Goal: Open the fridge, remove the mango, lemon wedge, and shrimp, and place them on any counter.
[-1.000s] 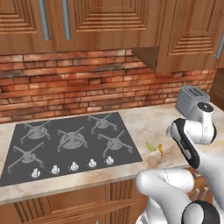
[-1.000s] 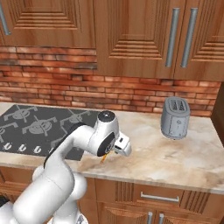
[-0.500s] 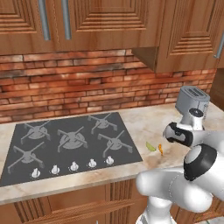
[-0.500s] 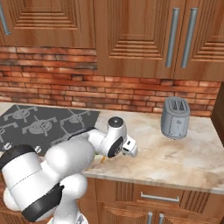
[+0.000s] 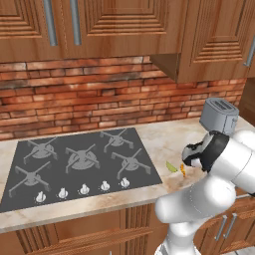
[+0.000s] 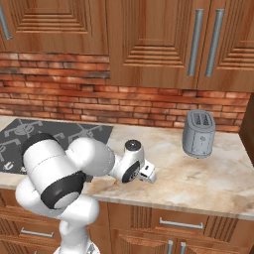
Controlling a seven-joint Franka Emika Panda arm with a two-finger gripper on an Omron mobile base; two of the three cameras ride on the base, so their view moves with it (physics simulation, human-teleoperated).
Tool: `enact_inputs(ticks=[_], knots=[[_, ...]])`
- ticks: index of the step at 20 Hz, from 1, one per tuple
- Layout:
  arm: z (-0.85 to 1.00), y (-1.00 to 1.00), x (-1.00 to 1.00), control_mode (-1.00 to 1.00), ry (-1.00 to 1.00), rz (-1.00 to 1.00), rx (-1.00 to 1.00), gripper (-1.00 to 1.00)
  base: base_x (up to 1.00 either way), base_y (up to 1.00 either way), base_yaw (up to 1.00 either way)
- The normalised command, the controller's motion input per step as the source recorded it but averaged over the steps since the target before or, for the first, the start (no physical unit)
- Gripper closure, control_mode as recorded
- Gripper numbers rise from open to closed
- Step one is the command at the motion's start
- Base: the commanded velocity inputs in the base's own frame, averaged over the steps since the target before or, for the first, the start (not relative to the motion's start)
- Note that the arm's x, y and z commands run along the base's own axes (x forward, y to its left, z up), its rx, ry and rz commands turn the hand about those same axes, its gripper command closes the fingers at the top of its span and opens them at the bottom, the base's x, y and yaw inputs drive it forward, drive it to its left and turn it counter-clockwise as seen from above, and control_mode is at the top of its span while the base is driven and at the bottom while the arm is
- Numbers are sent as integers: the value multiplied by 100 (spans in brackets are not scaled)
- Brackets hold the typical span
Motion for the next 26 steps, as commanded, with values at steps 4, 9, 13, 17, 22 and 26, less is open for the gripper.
enact_inputs(ticks=[4, 9, 13, 17, 22, 26], knots=[[-42, 0, 10, -100, 0, 0, 0, 100, 0, 0, 0], [-20, 0, 11, -100, 0, 0, 0, -100, 0, 0, 0], [1, 0, 2, -100, 0, 0, 0, -100, 0, 0, 0], [36, 6, -22, -100, -7, 0, 0, -100, 0, 0, 0], [61, 18, -24, -100, -4, 0, 0, -100, 0, 0, 0], [87, 44, -13, -100, 0, 0, 0, -100, 0, 0, 0]])
